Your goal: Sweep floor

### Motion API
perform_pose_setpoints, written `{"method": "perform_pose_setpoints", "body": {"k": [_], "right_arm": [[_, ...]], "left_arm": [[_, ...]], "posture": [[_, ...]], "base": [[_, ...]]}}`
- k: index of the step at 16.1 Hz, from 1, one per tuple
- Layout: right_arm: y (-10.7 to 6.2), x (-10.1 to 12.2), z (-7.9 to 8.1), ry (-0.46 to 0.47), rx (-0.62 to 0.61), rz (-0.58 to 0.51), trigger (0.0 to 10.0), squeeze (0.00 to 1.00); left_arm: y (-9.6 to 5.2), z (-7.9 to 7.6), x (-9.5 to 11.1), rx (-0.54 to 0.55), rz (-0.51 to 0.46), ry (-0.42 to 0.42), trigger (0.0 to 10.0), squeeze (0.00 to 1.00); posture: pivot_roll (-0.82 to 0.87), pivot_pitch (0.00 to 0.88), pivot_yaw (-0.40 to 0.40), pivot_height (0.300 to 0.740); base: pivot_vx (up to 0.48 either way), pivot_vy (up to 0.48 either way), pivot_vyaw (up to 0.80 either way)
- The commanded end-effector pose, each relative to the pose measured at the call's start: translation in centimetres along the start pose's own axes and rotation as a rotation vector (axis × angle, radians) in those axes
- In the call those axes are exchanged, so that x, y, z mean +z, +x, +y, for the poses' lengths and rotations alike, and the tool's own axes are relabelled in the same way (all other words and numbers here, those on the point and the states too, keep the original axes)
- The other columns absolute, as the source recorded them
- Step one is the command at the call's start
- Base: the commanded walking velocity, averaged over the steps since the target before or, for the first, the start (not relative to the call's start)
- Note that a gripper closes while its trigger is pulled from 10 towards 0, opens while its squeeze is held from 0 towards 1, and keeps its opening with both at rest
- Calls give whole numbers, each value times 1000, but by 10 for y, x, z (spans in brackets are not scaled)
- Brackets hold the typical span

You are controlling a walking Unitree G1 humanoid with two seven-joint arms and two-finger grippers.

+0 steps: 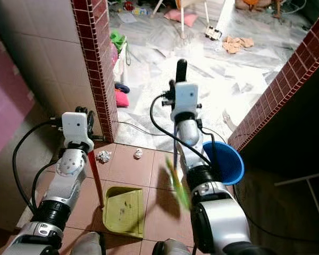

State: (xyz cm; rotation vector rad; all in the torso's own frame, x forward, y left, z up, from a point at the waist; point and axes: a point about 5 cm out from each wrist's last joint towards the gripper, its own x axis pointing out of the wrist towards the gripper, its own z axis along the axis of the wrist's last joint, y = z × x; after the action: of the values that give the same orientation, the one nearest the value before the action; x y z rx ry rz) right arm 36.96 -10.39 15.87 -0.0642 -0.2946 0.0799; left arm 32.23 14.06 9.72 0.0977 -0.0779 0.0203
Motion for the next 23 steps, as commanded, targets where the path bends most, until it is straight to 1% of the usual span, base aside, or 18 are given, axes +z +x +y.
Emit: {"method": "perform_pose_setpoints", "body": {"k": [1, 2, 4, 6, 8, 9, 10, 12, 13, 17, 23], "right_arm": [[8, 16, 1, 9, -2, -70, 10000, 0], [8, 15, 2, 11, 1, -66, 10000, 0], [3, 6, 4, 15, 11, -25, 10000, 0], [-3, -5, 6, 27, 29, 22, 10000, 0], [-7, -10, 9, 39, 50, 42, 10000, 0], [-10, -13, 11, 31, 68, 52, 10000, 0], [-11, -15, 13, 22, 83, 56, 10000, 0], [-13, -15, 17, 0, 113, 49, 10000, 0], [-13, -15, 19, 15, 117, 47, 10000, 0], [-15, -17, 21, 26, 119, 56, 10000, 0], [-16, -19, 21, 30, 119, 66, 10000, 0]], "left_arm": [[4, -2, 10, -12, -41, 5, 10000, 0], [4, -3, 10, -12, -41, 1, 10000, 0], [3, -3, 11, -5, -53, 3, 10000, 0], [3, 3, 12, 11, -52, -8, 10000, 0], [3, 6, 13, 25, -55, -5, 10000, 0], [3, 9, 12, 40, -54, -1, 10000, 0], [4, 11, 12, 46, -53, -1, 10000, 0], [4, 11, 13, 49, -55, -2, 10000, 0], [4, 11, 13, 49, -57, -5, 10000, 0], [4, 10, 14, 40, -59, -10, 10000, 0], [5, 9, 15, 40, -65, -19, 10000, 0]], "posture": [[57, 60, -95, 740], [57, 59, -95, 740], [57, 59, -96, 740], [58, 60, -97, 740], [58, 61, -97, 740], [58, 61, -97, 740], [58, 61, -97, 740], [60, 62, -98, 740], [60, 62, -98, 740], [62, 59, -96, 740], [62, 56, -99, 740]], "base": [[0, 0, 0], [0, 0, 0], [0, 0, 0], [0, 0, 0], [0, 0, 0], [0, 0, 0], [0, 0, 0], [0, 0, 800], [0, 0, 800], [0, 0, 0], [263, 0, 0]]}}
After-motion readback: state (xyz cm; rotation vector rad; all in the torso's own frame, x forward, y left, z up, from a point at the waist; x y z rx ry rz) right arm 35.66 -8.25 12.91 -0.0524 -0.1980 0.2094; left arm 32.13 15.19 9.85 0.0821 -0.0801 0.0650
